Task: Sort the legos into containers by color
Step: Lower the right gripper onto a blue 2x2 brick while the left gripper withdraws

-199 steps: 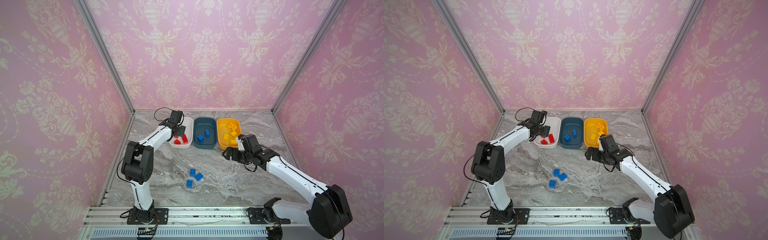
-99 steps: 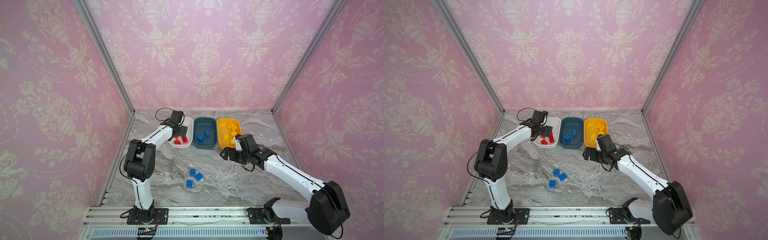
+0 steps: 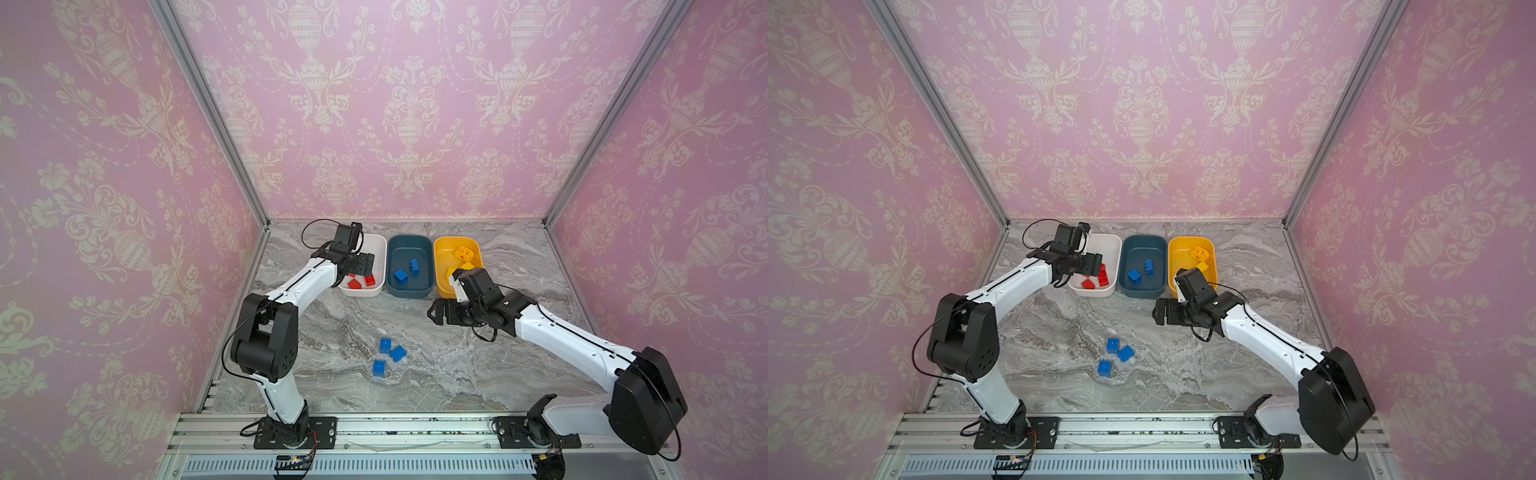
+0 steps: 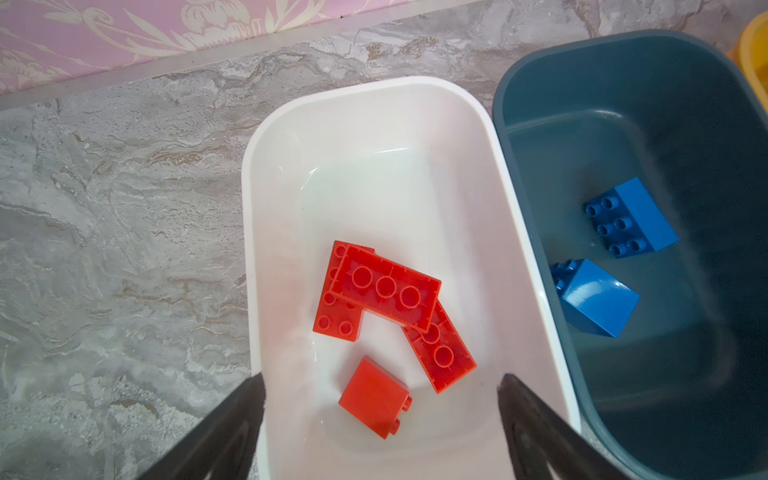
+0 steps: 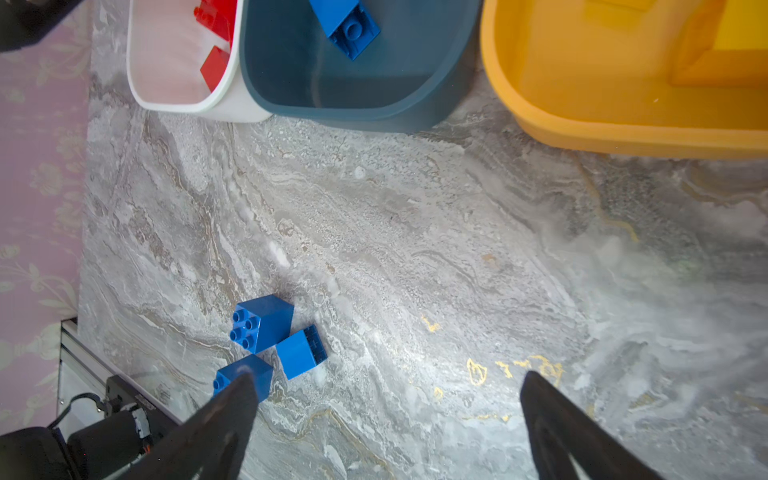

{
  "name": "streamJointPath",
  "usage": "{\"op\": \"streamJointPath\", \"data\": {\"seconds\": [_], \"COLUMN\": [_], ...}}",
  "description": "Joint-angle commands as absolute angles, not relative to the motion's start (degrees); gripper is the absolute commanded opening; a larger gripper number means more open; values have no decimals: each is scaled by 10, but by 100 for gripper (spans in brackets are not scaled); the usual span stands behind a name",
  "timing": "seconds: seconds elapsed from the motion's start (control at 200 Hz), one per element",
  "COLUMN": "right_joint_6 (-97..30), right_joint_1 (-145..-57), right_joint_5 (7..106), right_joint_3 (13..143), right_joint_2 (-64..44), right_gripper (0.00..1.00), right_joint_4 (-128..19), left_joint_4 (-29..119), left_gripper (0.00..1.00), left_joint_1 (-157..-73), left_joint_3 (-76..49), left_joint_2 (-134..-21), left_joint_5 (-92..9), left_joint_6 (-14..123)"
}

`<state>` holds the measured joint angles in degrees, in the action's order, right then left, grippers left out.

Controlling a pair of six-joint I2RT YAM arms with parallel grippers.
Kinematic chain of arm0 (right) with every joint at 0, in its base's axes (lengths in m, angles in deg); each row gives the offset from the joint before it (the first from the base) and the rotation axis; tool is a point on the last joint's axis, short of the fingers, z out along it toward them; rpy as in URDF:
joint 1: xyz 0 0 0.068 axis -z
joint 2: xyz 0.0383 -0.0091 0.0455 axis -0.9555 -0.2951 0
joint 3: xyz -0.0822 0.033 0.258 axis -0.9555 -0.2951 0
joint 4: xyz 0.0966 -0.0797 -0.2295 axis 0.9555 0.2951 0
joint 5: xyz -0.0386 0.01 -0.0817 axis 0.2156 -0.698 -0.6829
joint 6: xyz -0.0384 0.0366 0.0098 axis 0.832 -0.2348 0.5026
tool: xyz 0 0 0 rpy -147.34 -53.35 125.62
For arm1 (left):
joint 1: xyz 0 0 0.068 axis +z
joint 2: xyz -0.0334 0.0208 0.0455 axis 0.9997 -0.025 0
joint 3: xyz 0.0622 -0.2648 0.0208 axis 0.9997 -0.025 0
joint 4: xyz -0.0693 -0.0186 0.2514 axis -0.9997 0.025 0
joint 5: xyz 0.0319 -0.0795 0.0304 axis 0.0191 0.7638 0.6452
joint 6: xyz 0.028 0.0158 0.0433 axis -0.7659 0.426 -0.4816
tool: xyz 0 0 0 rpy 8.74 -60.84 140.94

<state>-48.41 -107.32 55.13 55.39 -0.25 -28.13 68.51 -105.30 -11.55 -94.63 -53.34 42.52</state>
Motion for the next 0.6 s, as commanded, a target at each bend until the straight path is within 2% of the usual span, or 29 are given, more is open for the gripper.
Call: {"op": "streamJointPath", "data": {"seconds": [0.0, 0.415, 0.595], "right_joint_6": [-438, -349, -335], "right_joint_1": [-1112, -1264, -1295], "right_joint_5": [531, 467, 466], "right_joint_3": [592, 715, 734], "right_joint_2": [-34, -186, -225], "right_gripper": [100, 99, 92], "right_joint_4": [-251, -184, -189], "left_joint_4": [675, 644, 645], "left_gripper": [90, 95, 95], "left_joint_1": [-1050, -989, -961], "left_joint_3": [-155, -327, -379], "left_joint_2": [-899, -718, -667], "left_joint_5": [-495, -407, -376], "left_joint_6": [471, 576, 609]}}
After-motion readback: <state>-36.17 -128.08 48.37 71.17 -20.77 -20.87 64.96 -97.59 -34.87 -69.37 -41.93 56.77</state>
